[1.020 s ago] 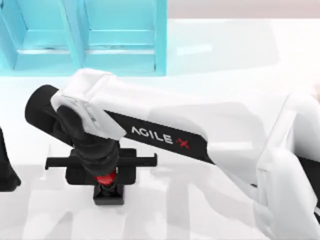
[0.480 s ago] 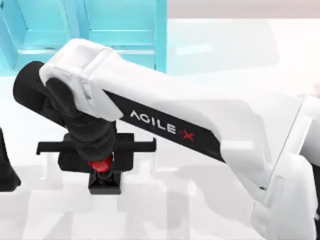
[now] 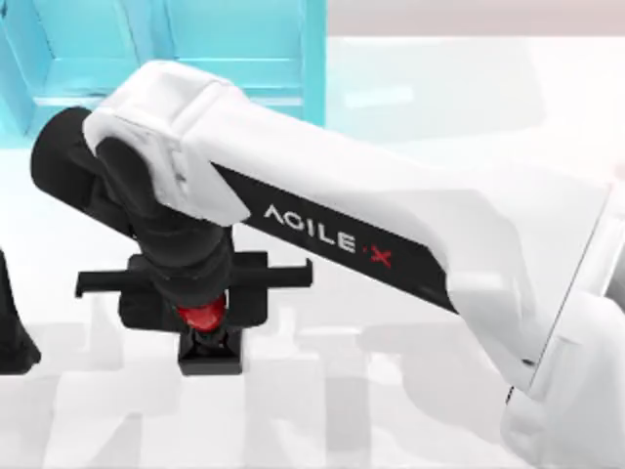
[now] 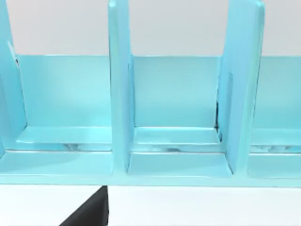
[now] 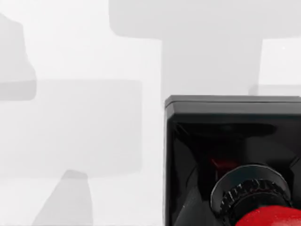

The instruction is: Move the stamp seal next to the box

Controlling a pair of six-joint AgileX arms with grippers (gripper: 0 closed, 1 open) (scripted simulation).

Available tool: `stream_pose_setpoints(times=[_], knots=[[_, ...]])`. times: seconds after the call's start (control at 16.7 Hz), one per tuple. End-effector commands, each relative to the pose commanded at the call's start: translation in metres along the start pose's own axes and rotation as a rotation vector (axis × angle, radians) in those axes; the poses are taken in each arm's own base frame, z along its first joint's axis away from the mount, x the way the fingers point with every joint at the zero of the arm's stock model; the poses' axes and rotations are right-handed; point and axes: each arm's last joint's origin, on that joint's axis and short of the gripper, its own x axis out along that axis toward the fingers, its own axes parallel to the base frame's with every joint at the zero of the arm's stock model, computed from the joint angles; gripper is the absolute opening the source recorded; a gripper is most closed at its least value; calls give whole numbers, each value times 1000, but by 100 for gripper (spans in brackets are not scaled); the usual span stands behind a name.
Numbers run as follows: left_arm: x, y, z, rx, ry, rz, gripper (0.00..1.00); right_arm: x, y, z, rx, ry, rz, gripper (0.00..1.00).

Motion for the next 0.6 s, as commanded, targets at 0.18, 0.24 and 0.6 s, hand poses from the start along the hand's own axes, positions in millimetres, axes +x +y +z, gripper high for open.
stream_pose_setpoints(times=[0.18, 0.24, 0.6], knots=[[0, 0, 0, 0, 0, 0, 100, -20, -31, 16, -61, 10, 2, 0], [0, 0, 0, 0, 0, 0, 100, -29, -49, 25, -79, 12, 3, 0], [0, 0, 0, 0, 0, 0, 100, -86, -201, 50, 32, 6, -1, 0]])
